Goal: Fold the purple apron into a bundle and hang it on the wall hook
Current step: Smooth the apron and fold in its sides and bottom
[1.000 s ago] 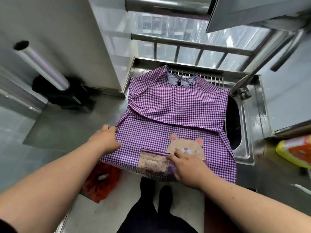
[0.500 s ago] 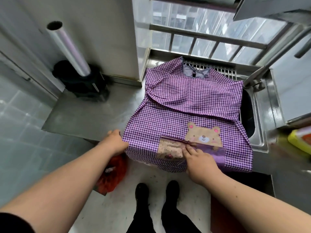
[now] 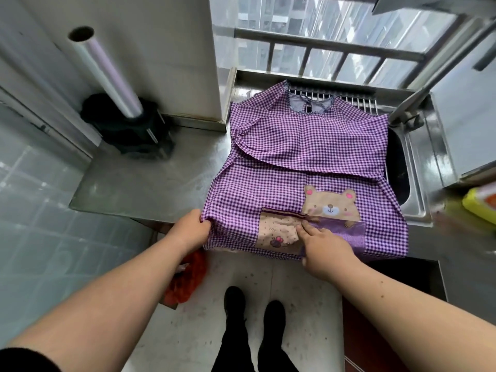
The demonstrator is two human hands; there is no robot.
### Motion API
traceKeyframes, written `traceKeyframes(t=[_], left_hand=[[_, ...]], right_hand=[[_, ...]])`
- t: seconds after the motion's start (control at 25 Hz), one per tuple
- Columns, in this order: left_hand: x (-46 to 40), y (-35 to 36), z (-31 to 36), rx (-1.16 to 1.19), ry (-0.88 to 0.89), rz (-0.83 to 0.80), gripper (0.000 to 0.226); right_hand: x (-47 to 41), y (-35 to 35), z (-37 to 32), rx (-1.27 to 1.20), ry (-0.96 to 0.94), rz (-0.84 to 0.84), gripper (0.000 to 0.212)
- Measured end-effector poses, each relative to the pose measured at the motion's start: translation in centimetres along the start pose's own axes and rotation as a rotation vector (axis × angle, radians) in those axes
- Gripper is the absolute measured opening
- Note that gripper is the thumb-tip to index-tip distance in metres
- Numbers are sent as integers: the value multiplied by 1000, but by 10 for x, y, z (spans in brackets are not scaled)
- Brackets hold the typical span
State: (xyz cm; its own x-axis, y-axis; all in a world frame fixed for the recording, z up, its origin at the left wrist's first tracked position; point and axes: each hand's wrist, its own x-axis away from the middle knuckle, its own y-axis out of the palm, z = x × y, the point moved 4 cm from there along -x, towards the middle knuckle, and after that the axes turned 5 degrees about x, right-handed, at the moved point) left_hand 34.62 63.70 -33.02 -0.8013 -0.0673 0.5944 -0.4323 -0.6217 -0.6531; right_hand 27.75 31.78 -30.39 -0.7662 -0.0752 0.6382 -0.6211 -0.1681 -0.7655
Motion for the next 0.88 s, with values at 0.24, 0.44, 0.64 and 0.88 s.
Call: traceKeyframes(t=[0.24, 0.44, 0.64, 0.88], left_hand=[[9, 9, -2, 417, -124, 44, 8], [18, 6, 24, 494, -176, 154, 15], [31, -3, 37, 372, -206, 187, 25], [39, -7, 50, -22, -40, 204, 19]], right_hand=[[0, 2, 19, -227, -35, 9, 86], [43, 45, 105, -685, 388, 332, 54], [62, 118, 175, -962, 801, 109, 45], [32, 148, 193, -1351, 903, 159, 62]])
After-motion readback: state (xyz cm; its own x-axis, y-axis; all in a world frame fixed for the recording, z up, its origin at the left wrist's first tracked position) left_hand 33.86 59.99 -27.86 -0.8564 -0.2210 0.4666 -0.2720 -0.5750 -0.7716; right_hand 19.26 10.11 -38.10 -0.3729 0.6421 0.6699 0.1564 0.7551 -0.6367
